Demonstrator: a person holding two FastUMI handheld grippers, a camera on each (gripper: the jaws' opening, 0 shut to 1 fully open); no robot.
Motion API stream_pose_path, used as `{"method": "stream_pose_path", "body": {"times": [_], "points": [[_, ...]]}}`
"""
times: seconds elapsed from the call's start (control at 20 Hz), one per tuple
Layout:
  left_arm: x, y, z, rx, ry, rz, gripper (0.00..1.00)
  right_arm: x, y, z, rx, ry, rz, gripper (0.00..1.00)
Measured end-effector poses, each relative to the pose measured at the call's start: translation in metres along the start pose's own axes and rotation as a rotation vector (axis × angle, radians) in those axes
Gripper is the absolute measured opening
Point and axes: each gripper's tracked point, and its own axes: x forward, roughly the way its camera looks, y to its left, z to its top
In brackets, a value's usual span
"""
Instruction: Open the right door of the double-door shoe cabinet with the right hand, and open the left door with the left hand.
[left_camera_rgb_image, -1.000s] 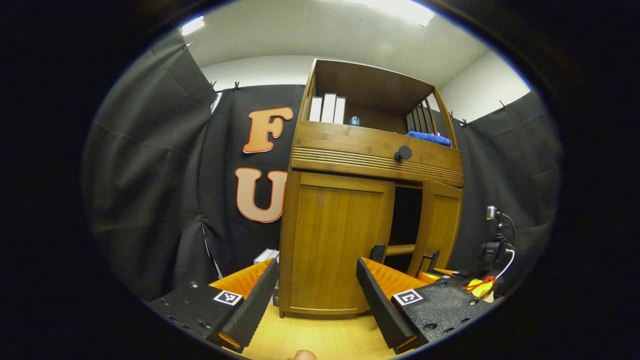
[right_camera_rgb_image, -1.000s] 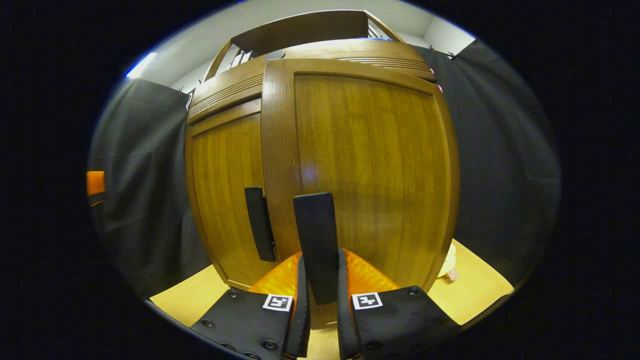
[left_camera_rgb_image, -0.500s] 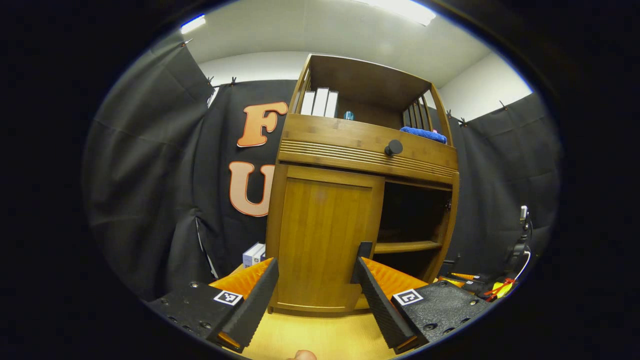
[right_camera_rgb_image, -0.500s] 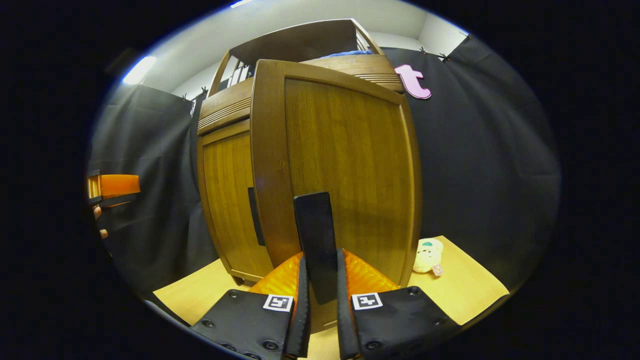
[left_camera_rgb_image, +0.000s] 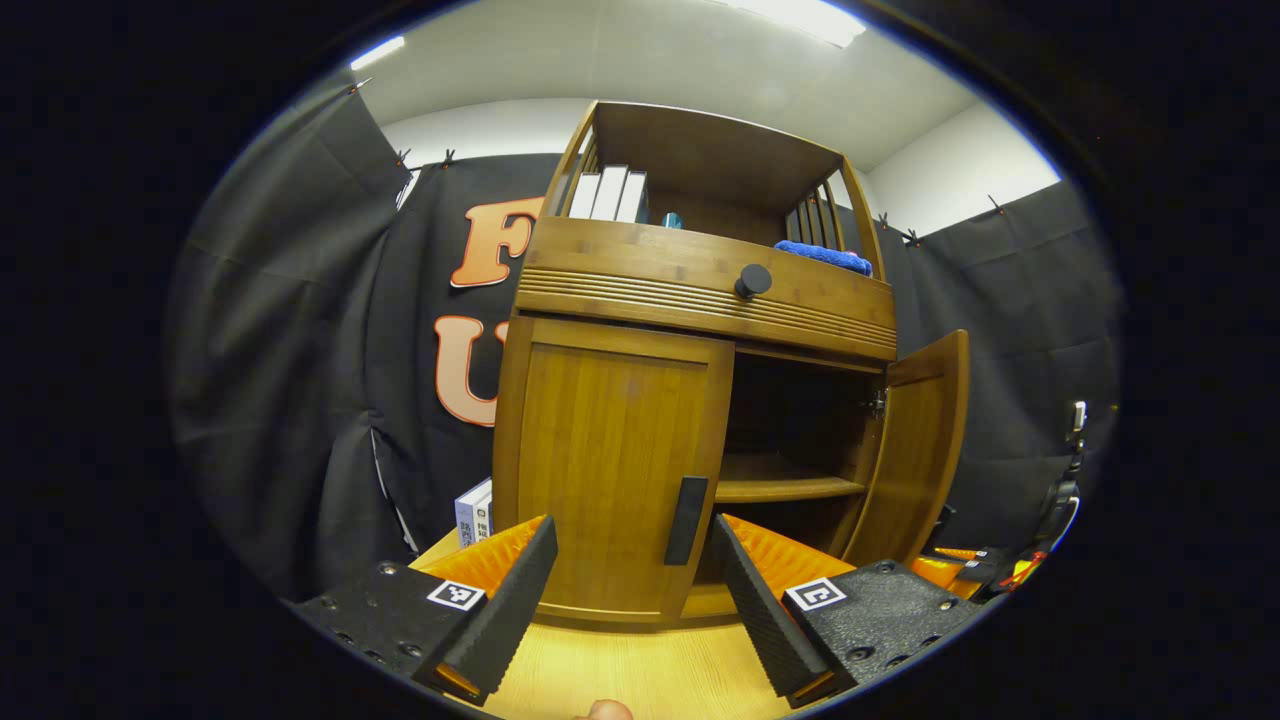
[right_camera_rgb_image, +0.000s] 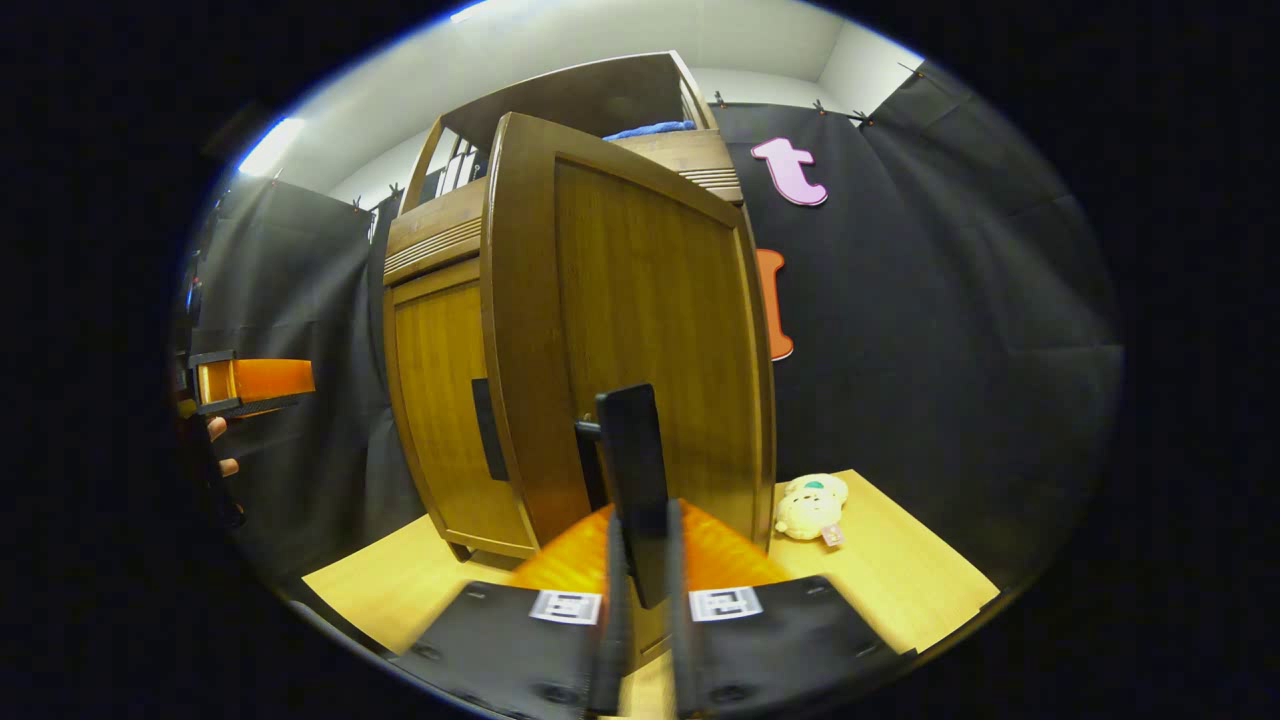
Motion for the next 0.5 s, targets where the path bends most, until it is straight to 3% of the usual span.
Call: {"method": "stream_pose_path", "body": {"times": [0.1, 0.15, 0.3, 0.5], "points": [[0.009, -0.006, -0.006, 0.0, 0.008, -0.008, 0.94, -0.005, -0.011, -0.001, -0.027, -0.005, -0.015, 0.13], [0.014, -0.007, -0.008, -0.005, 0.014, -0.01, 0.92, -0.007, -0.013, -0.001, -0.033, -0.008, -0.02, 0.17], [0.023, -0.013, -0.014, -0.007, 0.019, -0.004, 0.94, -0.009, -0.025, 0.003, -0.031, 0.0, -0.025, 0.18], [0.035, -0.017, -0.024, 0.003, 0.028, 0.011, 0.91, -0.016, -0.041, 0.006, -0.027, -0.004, -0.029, 0.17]]}}
